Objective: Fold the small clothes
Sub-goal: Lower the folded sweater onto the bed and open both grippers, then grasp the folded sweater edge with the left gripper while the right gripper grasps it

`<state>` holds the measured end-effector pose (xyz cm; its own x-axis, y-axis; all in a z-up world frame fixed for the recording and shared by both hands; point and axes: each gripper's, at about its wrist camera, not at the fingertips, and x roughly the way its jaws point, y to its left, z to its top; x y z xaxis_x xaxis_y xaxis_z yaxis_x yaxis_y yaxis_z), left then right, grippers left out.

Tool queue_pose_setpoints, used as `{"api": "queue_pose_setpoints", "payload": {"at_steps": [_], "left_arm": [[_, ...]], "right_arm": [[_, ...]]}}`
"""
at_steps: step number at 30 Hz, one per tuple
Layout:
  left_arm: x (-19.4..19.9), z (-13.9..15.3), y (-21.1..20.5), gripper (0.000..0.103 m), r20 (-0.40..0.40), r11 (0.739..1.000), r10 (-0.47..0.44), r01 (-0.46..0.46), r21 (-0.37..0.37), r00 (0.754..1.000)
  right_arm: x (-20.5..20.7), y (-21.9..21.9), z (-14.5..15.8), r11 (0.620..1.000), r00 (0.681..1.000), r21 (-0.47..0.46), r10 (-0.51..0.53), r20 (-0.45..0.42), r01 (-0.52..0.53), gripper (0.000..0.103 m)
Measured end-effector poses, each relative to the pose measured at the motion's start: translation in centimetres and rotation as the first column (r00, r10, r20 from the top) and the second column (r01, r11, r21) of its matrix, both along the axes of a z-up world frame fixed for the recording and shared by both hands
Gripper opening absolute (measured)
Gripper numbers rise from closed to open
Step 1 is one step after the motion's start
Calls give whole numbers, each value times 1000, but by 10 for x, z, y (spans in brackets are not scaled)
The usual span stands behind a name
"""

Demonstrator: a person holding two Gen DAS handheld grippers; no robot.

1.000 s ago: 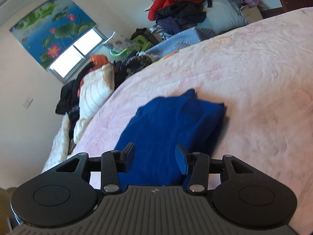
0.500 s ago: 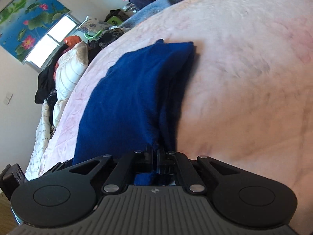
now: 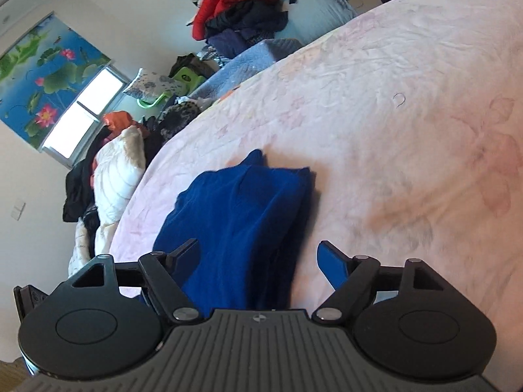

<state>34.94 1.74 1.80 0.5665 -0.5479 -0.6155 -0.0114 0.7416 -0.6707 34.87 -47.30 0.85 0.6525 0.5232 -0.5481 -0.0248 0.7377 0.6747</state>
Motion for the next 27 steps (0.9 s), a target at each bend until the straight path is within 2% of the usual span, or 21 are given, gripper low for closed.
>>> {"api": "queue_pose_setpoints", "payload": {"at_steps": [1, 4, 7, 8, 9, 10, 11, 12, 14, 16, 17, 18, 19, 21, 22, 23, 24, 25, 26, 27], "left_arm": [[6, -6, -3, 95, -22, 1000, -7, 7, 2, 1000], [18, -11, -13, 95, -4, 998, -48, 48, -33, 999], [38, -13, -20, 95, -10, 997, -58, 57, -48, 998], [46, -13, -24, 95, -8, 998, -58, 57, -38, 998], [55, -11, -29, 95, -7, 998, -60, 60, -23, 998], [61, -10, -34, 87, -1, 998, -65, 65, -3, 998], [66, -7, -39, 66, 8, 997, -77, 77, 25, 997], [74, -6, -47, 25, 1, 992, -101, 100, 72, 995], [79, 0, -53, 24, -2, 986, -112, 111, 126, 994], [74, 4, -60, 24, 54, 975, -111, 98, 198, 992], [74, -2, -62, 24, 50, 970, -104, 90, 225, 993], [74, -12, -61, 25, 54, 973, -81, 67, 221, 995], [71, -14, -60, 26, 68, 975, -71, 55, 214, 995], [69, -11, -62, 30, 66, 972, -89, 73, 222, 994], [70, -9, -60, 32, 61, 972, -106, 90, 217, 993], [69, -6, -56, 35, 44, 975, -111, 101, 198, 993], [67, -3, -50, 46, 24, 980, -106, 101, 172, 994], [62, -1, -44, 63, 15, 984, -100, 96, 148, 995], [54, 1, -38, 72, 20, 987, -95, 92, 129, 995], [46, 3, -33, 87, 24, 988, -89, 86, 125, 996]], "right_arm": [[15, -1, -6, 1000, 1000, -14, -10, -19, 10, 77], [50, 4, -21, 1000, 998, -21, -16, -64, 14, 77], [67, 14, -32, 1000, 999, 23, 15, -40, -14, 80], [72, 17, -34, 999, 999, 46, 23, -37, -22, 77], [75, 18, -36, 998, 999, 67, 23, -31, -21, 70], [80, 19, -39, 995, 998, 100, 34, -54, -29, 33], [85, 21, -44, 990, 995, 134, 56, -88, -44, 16], [86, 21, -46, 989, 995, 139, 57, -83, -45, 16], [81, 19, -40, 991, 998, 123, 51, -40, -46, 15], [73, 7, -34, 985, 1000, 170, 8, 13, -10, 13], [70, 2, -36, 985, 1000, 175, -11, 23, 6, 13], [74, 1, -46, 988, 1000, 154, -17, -14, 19, 13], [76, 3, -57, 992, 998, 122, -11, -56, 18, 7], [72, 0, -63, 987, 999, 160, -28, -46, 35, 8], [71, -1, -63, 981, 998, 188, -29, -53, 38, 13], [70, -1, -62, 980, 998, 195, -25, -57, 35, 22], [68, -1, -59, 982, 997, 184, -35, -71, 48, 32], [64, -1, -55, 982, 996, 184, -34, -81, 48, 47], [57, 0, -50, 981, 997, 192, -16, -73, 30, 64], [49, 2, -45, 982, 998, 190, -4, -59, 15, 72]]}}
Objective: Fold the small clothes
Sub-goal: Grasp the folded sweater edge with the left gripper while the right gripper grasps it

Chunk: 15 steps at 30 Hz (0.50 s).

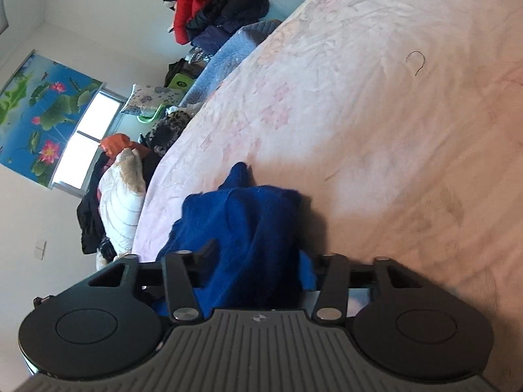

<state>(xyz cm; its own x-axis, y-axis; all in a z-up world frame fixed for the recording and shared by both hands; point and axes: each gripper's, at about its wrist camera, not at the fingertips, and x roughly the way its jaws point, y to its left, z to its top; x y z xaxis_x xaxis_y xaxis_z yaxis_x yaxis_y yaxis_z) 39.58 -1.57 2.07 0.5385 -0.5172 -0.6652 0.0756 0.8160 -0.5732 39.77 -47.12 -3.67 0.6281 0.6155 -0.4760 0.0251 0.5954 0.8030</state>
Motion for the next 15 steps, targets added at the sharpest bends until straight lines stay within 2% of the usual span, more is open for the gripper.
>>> {"api": "queue_pose_setpoints", "payload": {"at_steps": [1, 3, 4, 5, 6, 7, 8, 9, 10, 12, 13, 15], "left_arm": [[-9, 0, 4, 89, 4, 1000, 1, -1, -6, 1000], [-26, -5, 7, 89, -14, 999, -25, 24, -48, 1000], [-32, -10, 6, 89, -27, 997, -50, 49, -68, 998], [-40, -11, 1, 89, 3, 997, -62, 62, -53, 998], [-46, -10, -4, 82, 28, 997, -74, 75, -10, 997], [-48, -8, -9, 38, 31, 996, -86, 85, 30, 996], [-46, -8, -11, 26, 1, 995, -100, 100, 29, 995], [-44, -7, -7, 26, -27, 996, -91, 91, -12, 995], [-43, -6, -5, 26, -38, 996, -90, 89, -14, 995], [-40, -13, -8, 26, -48, 994, -104, 105, 30, 993], [-41, -15, -8, 27, -21, 994, -106, 106, 28, 994], [-43, -14, -8, 29, -21, 995, -96, 96, 24, 995]], "right_arm": [[-10, 2, 5, 1000, 1000, -7, 14, 19, -14, 78], [-28, 10, 8, 998, 998, -4, 66, 22, -65, 77], [-34, 17, 6, 994, 994, 5, 105, 8, -105, 72], [-39, 24, 4, 991, 991, 5, 137, 1, -137, 61], [-45, 34, 2, 987, 987, -21, 162, -4, -162, 54], [-50, 42, 1, 983, 984, -54, 177, 5, -177, 31], [-52, 45, 0, 981, 982, -63, 186, 13, -185, 29], [-54, 43, 0, 984, 985, -53, 173, 18, -172, 29], [-56, 39, 2, 986, 986, -40, 163, 23, -162, 27], [-58, 32, -1, 990, 990, -37, 137, 9, -137, 26], [-58, 32, -8, 990, 991, -37, 136, -5, -136, 22], [-61, 34, -10, 993, 993, -30, 117, 13, -117, 25]]}}
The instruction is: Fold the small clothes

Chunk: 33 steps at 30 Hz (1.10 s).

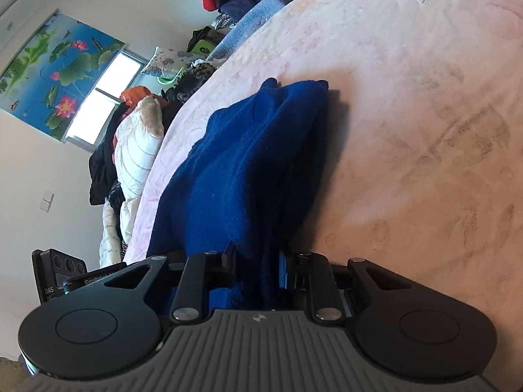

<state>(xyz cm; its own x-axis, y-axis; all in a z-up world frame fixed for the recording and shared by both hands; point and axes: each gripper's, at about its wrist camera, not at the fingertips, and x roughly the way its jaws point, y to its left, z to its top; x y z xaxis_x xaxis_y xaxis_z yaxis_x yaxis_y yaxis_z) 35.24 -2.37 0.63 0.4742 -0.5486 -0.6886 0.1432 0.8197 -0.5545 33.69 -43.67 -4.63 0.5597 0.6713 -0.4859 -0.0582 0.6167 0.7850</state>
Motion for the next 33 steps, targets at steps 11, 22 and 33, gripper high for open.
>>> {"api": "queue_pose_setpoints", "payload": {"at_steps": [11, 22, 33], "left_arm": [[-58, -5, 27, 86, -22, 985, 30, -33, -172, 999], [-59, 0, -12, 15, -11, 996, -65, 66, 67, 998], [-89, 28, -24, 12, 70, 960, -102, 80, 267, 992]], "right_arm": [[-61, -13, 9, 998, 998, 43, 45, -52, -43, 72], [-44, 16, -1, 996, 990, 53, 80, -114, -75, 16], [-57, 13, 13, 996, 995, 70, 63, -83, -57, 16]]}}
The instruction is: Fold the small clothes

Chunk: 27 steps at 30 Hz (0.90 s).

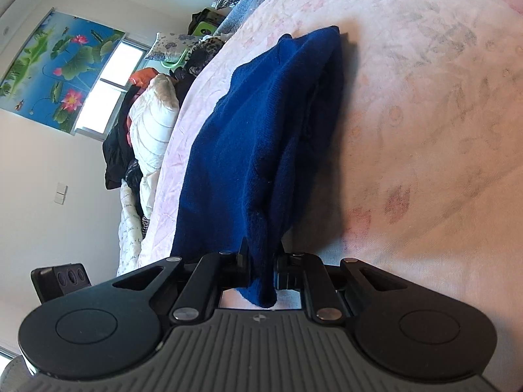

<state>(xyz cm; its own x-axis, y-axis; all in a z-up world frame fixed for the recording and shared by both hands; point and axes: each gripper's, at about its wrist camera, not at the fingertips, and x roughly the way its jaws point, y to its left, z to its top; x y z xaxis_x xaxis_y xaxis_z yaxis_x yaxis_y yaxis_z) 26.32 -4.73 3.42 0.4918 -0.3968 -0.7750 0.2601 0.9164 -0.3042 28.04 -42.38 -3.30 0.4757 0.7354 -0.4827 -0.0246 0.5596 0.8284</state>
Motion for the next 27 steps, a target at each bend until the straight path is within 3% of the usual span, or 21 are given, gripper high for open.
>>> {"api": "queue_pose_setpoints", "payload": {"at_steps": [6, 10, 12, 14, 16, 19, 21, 22, 23, 25, 27], "left_arm": [[-9, -1, 9, 12, -12, 1000, 7, -7, -5, 1000], [-3, -8, 13, 13, -45, 998, 26, -29, -47, 999], [4, -13, 18, 17, -74, 994, 27, -34, -101, 997], [13, -19, 28, 28, -107, 980, 62, -80, -180, 992], [24, -26, 40, 43, -147, 948, 86, -126, -291, 985], [33, -31, 40, 47, -169, 927, 75, -131, -352, 983], [35, -34, 34, 45, -158, 925, 61, -115, -362, 986], [35, -34, 31, 28, -154, 926, 64, -116, -359, 986], [37, -36, 30, 15, -172, 929, 65, -122, -350, 983], [37, -36, 29, 10, -185, 932, 65, -125, -339, 981], [32, -25, 30, 10, -152, 941, 56, -103, -323, 987]], "right_arm": [[-2, -1, 1, 1000, 1000, 1, -1, -4, 1, 16], [-1, -2, -4, 1000, 1000, -4, -2, -25, 2, 16], [0, -3, -6, 1000, 999, -11, -6, -36, 6, 21], [-2, -5, -9, 1000, 999, -14, -16, -46, 16, 25], [-2, -8, -10, 1000, 998, 4, -28, -50, 28, 31], [0, -10, -9, 999, 998, 3, -49, -40, 49, 37], [3, -6, -11, 999, 998, 9, -48, -44, 48, 39], [4, -4, -13, 999, 998, 14, -45, -46, 46, 40], [6, 0, -15, 999, 998, 22, -37, -46, 38, 32], [8, 5, -18, 999, 997, 31, -31, -66, 33, 16], [7, 6, -14, 999, 999, 24, -26, -46, 27, 16]]}}
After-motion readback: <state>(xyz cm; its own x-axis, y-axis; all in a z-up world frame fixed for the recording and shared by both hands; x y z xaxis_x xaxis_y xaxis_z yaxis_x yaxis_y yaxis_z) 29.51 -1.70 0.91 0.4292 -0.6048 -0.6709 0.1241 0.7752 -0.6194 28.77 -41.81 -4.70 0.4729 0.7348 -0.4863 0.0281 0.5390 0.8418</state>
